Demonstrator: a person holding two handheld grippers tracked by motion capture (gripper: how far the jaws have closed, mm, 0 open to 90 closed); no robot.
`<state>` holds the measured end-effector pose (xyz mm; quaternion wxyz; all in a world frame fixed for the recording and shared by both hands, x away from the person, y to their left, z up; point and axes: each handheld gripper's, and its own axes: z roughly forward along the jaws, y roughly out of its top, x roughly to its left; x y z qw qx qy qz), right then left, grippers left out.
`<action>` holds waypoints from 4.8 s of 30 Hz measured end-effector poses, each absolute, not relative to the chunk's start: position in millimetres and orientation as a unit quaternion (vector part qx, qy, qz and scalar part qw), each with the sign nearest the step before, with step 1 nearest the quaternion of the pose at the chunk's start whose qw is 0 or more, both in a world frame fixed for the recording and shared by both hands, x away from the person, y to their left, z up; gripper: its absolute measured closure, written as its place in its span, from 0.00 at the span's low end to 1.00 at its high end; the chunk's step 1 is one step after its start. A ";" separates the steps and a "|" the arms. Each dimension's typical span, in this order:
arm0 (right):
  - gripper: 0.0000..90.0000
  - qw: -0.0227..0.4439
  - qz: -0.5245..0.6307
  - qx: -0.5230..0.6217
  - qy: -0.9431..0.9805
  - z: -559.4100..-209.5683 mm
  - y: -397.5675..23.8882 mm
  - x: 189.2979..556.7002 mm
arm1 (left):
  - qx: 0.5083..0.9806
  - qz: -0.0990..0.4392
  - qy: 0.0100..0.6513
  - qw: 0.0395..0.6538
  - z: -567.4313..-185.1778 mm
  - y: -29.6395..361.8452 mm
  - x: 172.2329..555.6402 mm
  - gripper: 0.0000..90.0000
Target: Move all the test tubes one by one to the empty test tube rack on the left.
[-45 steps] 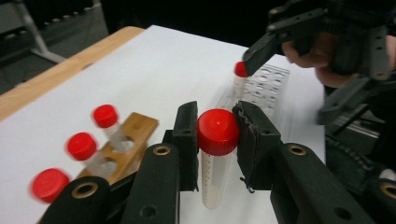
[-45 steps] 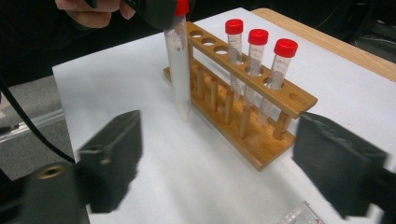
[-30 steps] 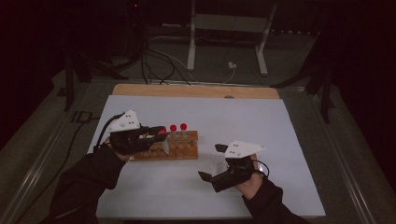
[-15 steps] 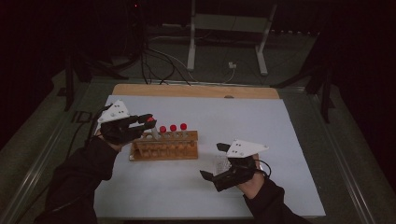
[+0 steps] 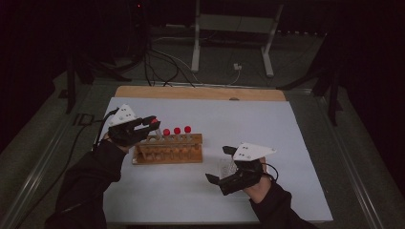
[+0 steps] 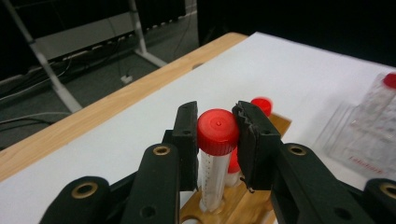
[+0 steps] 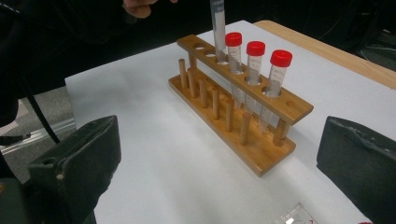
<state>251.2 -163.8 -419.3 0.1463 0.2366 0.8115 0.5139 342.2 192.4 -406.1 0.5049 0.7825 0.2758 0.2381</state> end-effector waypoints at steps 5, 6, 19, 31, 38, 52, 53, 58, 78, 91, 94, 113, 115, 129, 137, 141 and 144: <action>0.00 0.145 0.514 0.239 0.811 -421.0 -165.5 251.5 | 0.784 0.231 0.283 0.502 -419.9 190.4 345.1 0.80; 0.00 0.144 0.514 0.239 0.811 -421.2 -165.8 251.6 | 0.785 0.229 0.283 0.501 -422.6 190.0 345.9 0.80; 0.00 0.143 0.511 0.240 0.813 -422.6 -167.5 252.0 | 0.791 0.208 0.295 0.495 -445.5 189.0 350.8 0.80; 0.00 0.140 0.512 0.241 0.812 -422.4 -167.6 251.9 | 0.795 0.201 0.300 0.488 -451.5 190.7 353.4 0.80; 0.00 0.141 0.514 0.240 0.811 -421.2 -168.6 251.8 | 0.801 0.191 0.295 0.484 -450.3 191.4 353.7 0.79; 0.00 0.154 0.522 0.247 0.802 -412.5 -181.2 254.5 | 0.796 0.195 0.289 0.495 -436.3 201.8 340.0 0.42; 0.00 0.156 0.522 0.249 0.801 -412.0 -182.6 255.0 | 0.795 0.196 0.288 0.498 -434.5 201.9 337.2 0.38; 0.00 0.165 0.522 0.257 0.797 -409.2 -190.7 257.2 | 0.791 0.174 0.272 0.520 -426.9 201.2 323.4 0.16; 0.00 0.207 0.488 0.320 0.786 -425.8 -228.9 266.5 | 0.810 0.121 0.202 0.537 -421.1 178.5 288.1 0.02; 0.00 0.196 0.449 0.348 0.799 -448.9 -244.1 265.3 | 0.817 0.108 0.196 0.531 -427.2 175.1 286.3 0.02; 0.03 0.195 0.439 0.349 0.805 -454.3 -243.2 265.2 | 0.817 0.107 0.197 0.531 -427.6 175.5 286.5 0.02; 0.67 0.173 0.397 0.338 0.836 -464.2 -218.2 280.3 | 0.820 0.106 0.195 0.528 -429.1 174.3 286.2 0.02; 0.71 0.173 0.393 0.336 0.839 -464.5 -216.7 281.0 | 0.820 0.105 0.195 0.528 -429.2 174.6 286.2 0.02; 0.83 0.186 0.366 0.316 0.855 -464.2 -208.9 282.8 | 0.819 0.101 0.198 0.529 -430.6 175.3 287.2 0.02; 0.84 0.188 0.392 0.315 0.844 -444.4 -214.6 278.0 | 0.822 0.101 0.194 0.526 -429.8 174.2 287.1 0.02; 0.84 0.195 0.406 0.310 0.838 -430.9 -216.7 274.6 | 0.820 0.104 0.194 0.528 -427.8 173.8 286.9 0.02; 0.84 0.203 0.413 0.306 0.833 -422.0 -217.0 272.8 | 0.818 0.104 0.199 0.529 -425.8 173.9 287.4 0.02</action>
